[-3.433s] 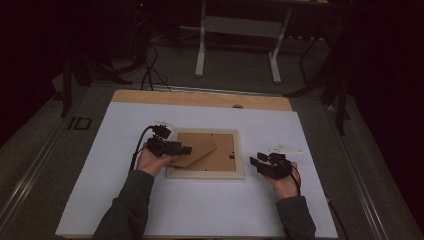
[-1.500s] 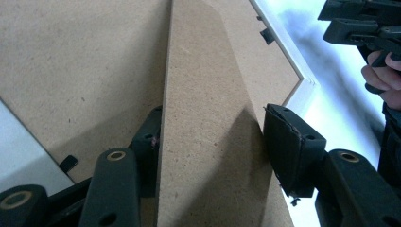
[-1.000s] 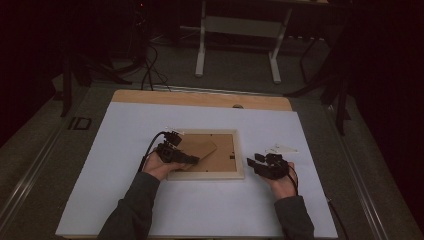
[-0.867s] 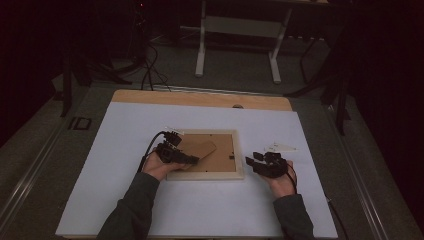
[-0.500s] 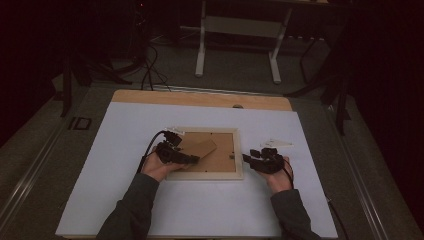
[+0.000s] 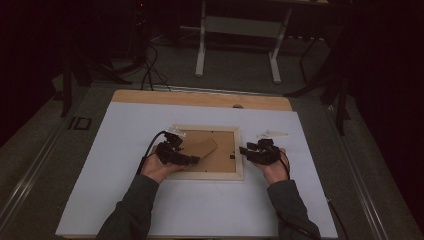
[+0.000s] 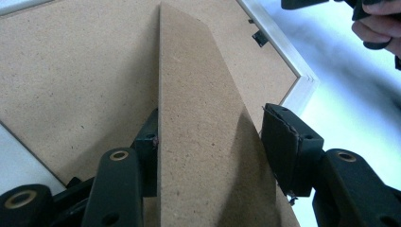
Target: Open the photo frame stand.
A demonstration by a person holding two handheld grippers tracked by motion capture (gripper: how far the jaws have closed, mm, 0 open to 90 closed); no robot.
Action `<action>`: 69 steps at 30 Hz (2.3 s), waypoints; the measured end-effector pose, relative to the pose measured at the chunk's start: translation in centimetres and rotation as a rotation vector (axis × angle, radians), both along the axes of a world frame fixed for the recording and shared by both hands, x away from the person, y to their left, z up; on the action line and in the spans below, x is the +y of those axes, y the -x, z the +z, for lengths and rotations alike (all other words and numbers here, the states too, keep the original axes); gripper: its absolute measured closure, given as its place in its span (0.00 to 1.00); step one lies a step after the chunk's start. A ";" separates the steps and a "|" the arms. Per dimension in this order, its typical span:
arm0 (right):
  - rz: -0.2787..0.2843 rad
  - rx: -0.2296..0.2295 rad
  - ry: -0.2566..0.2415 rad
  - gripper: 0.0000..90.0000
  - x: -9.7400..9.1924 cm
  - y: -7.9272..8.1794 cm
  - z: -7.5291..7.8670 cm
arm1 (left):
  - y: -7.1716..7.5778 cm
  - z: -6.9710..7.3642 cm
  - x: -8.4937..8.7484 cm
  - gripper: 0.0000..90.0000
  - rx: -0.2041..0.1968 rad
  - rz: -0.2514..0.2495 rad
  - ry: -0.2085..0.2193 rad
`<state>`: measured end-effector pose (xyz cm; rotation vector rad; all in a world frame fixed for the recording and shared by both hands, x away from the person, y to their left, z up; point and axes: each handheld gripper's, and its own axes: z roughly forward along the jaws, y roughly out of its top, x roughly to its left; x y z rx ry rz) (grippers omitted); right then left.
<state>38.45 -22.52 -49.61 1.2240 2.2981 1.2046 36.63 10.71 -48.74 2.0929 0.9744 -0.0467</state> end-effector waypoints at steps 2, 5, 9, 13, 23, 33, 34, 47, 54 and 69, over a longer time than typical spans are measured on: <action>-0.001 0.000 -0.007 0.63 0.1 -0.3 0.2 | 0.1 0.1 0.0 0.53 -0.009 -0.002 -0.004; -0.003 0.002 -0.014 0.62 0.1 -0.6 0.3 | 0.4 0.3 -0.1 0.53 -0.029 -0.005 -0.015; -0.003 0.005 -0.018 0.62 0.1 -0.8 0.4 | 0.6 0.4 -0.3 0.53 -0.050 -0.009 -0.023; -0.003 0.008 -0.031 0.62 0.1 -1.0 0.4 | 0.9 0.6 -0.4 0.53 -0.075 -0.016 -0.039; -0.006 0.027 -0.064 0.61 0.0 -1.6 0.5 | 1.5 0.8 -0.5 0.53 -0.112 -0.015 -0.039; -0.004 0.044 -0.082 0.57 0.2 -2.3 0.5 | 2.2 0.6 -0.4 0.53 -0.161 -0.019 -0.049; -0.001 0.048 -0.085 0.56 0.3 -2.3 0.5 | 2.3 0.6 -0.4 0.53 -0.165 -0.017 -0.048; 0.035 0.130 -0.135 0.42 0.6 -3.6 0.4 | 3.0 0.8 -0.5 0.53 -0.213 -0.024 -0.048; 0.049 0.169 -0.217 0.43 0.5 -4.0 0.3 | 3.5 1.2 -0.7 0.53 -0.260 -0.045 -0.062; 0.025 0.151 -0.307 0.59 -0.4 -3.9 1.2 | 3.5 1.4 -0.4 0.53 -0.286 -0.057 -0.070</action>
